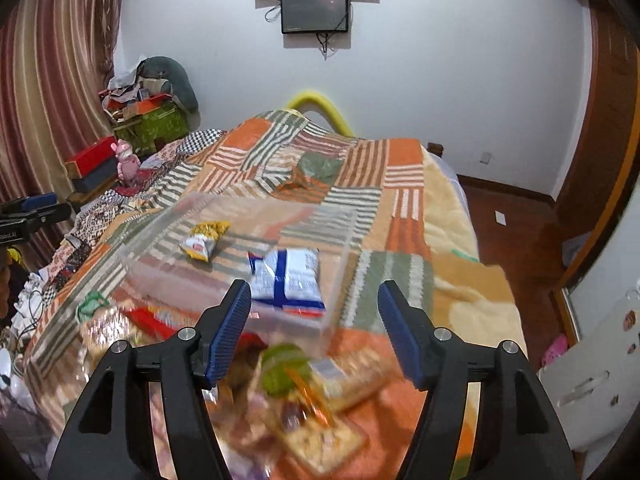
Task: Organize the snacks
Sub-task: 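Grasp the green packet with left tool while right tool grasps the bread bun pack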
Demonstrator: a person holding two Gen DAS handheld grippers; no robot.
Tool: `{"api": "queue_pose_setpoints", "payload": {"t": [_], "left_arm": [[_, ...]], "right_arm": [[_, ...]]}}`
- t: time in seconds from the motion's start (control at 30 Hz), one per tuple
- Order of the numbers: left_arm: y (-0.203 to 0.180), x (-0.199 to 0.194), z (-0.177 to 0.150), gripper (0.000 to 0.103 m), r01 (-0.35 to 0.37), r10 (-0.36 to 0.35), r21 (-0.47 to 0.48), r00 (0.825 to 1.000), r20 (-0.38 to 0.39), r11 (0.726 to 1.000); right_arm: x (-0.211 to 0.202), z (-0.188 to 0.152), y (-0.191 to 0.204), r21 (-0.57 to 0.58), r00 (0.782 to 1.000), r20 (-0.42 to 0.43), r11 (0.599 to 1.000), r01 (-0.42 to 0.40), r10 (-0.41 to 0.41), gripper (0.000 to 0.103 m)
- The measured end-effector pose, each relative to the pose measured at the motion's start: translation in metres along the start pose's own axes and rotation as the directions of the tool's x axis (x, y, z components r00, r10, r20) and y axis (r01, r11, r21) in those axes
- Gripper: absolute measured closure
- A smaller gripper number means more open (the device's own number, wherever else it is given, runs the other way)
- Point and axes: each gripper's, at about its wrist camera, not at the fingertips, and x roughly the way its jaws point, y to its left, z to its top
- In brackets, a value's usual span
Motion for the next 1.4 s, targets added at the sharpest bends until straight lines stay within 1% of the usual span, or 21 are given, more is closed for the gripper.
{"api": "queue_pose_setpoints", "payload": {"t": [0.07, 0.17, 0.23, 0.3, 0.4, 0.47, 0.6, 0.67, 0.73, 0.87, 0.97, 1.0, 1.03, 1.1, 1.17, 1.23, 1.27, 1.33, 1.4], "left_arm": [[0.009, 0.001, -0.015, 0.014, -0.008, 0.008, -0.02, 0.999, -0.032, 1.0], [0.018, 0.009, -0.037, 0.014, -0.01, 0.006, -0.048, 0.997, -0.079, 0.999], [0.021, 0.017, -0.052, 0.014, -0.015, 0.008, -0.065, 0.994, -0.113, 0.998], [0.024, 0.027, -0.067, 0.014, -0.011, -0.002, -0.081, 0.988, -0.153, 0.997], [0.025, 0.04, -0.084, 0.014, -0.007, -0.01, -0.084, 0.98, -0.197, 0.996], [0.024, 0.046, -0.092, 0.014, -0.003, -0.015, -0.081, 0.977, -0.213, 0.997], [0.022, 0.059, -0.102, 0.015, 0.011, -0.032, -0.088, 0.97, -0.24, 0.996], [0.021, 0.065, -0.104, 0.016, 0.011, -0.032, -0.086, 0.968, -0.249, 0.996], [0.021, 0.07, -0.105, 0.022, 0.0, -0.02, -0.078, 0.968, -0.25, 0.997], [0.024, 0.078, -0.106, 0.027, 0.028, -0.054, -0.106, 0.967, -0.249, 0.994], [0.023, 0.082, -0.109, 0.04, 0.033, -0.059, -0.106, 0.965, -0.257, 0.994], [0.022, 0.084, -0.111, 0.045, 0.013, -0.036, -0.088, 0.964, -0.263, 0.996], [0.02, 0.084, -0.112, 0.047, 0.004, -0.023, -0.072, 0.965, -0.26, 0.997], [0.017, 0.082, -0.113, 0.054, 0.003, -0.018, -0.059, 0.969, -0.248, 0.998], [0.017, 0.08, -0.113, 0.055, 0.002, -0.016, -0.058, 0.969, -0.245, 0.998], [0.018, 0.079, -0.114, 0.057, -0.001, -0.014, -0.061, 0.97, -0.242, 0.998], [0.018, 0.078, -0.113, 0.058, -0.001, -0.014, -0.062, 0.971, -0.24, 0.998], [0.017, 0.075, -0.112, 0.059, 0.004, -0.019, -0.066, 0.972, -0.235, 0.998], [0.016, 0.069, -0.11, 0.059, 0.004, -0.018, -0.065, 0.975, -0.221, 0.998]], "right_arm": [[-0.002, -0.009, -0.003, 0.012, 1.0, -0.015, 1.0, 0.006, -0.006, 0.04], [-0.001, -0.022, -0.006, 0.025, 0.999, -0.048, 1.0, 0.009, -0.008, 0.037], [0.001, -0.032, -0.007, 0.036, 0.997, -0.078, 0.999, 0.0, 0.003, 0.028], [0.009, -0.042, -0.007, 0.043, 0.993, -0.114, 0.999, -0.015, 0.019, 0.025], [0.019, -0.054, -0.005, 0.026, 0.986, -0.166, 1.0, -0.006, 0.01, 0.025], [0.028, -0.059, -0.006, 0.027, 0.981, -0.193, 1.0, -0.007, 0.012, 0.025], [0.04, -0.065, -0.007, 0.046, 0.975, -0.222, 0.999, -0.016, 0.026, 0.025], [0.044, -0.067, -0.007, 0.058, 0.97, -0.238, 0.998, -0.03, 0.043, 0.025], [0.049, -0.069, -0.004, 0.063, 0.966, -0.254, 0.997, -0.037, 0.052, 0.024], [0.055, -0.074, 0.002, 0.06, 0.961, -0.272, 0.998, -0.033, 0.048, 0.02], [0.058, -0.074, 0.004, 0.073, 0.962, -0.27, 0.997, -0.025, 0.044, 0.019], [0.059, -0.074, 0.004, 0.08, 0.962, -0.27, 0.997, -0.023, 0.044, 0.019], [0.06, -0.073, 0.005, 0.085, 0.963, -0.268, 0.996, -0.018, 0.04, 0.019], [0.061, -0.073, 0.007, 0.083, 0.964, -0.266, 0.996, -0.011, 0.033, 0.019], [0.059, -0.074, 0.008, 0.078, 0.965, -0.26, 0.997, -0.007, 0.028, 0.028], [0.058, -0.074, 0.008, 0.071, 0.964, -0.263, 0.997, -0.006, 0.025, 0.05], [0.058, -0.074, 0.008, 0.071, 0.964, -0.264, 0.997, -0.009, 0.028, 0.052], [0.053, -0.075, 0.006, 0.077, 0.966, -0.257, 0.997, -0.023, 0.042, 0.06], [0.049, -0.075, 0.007, 0.071, 0.967, -0.252, 0.997, -0.025, 0.042, 0.06]]}}
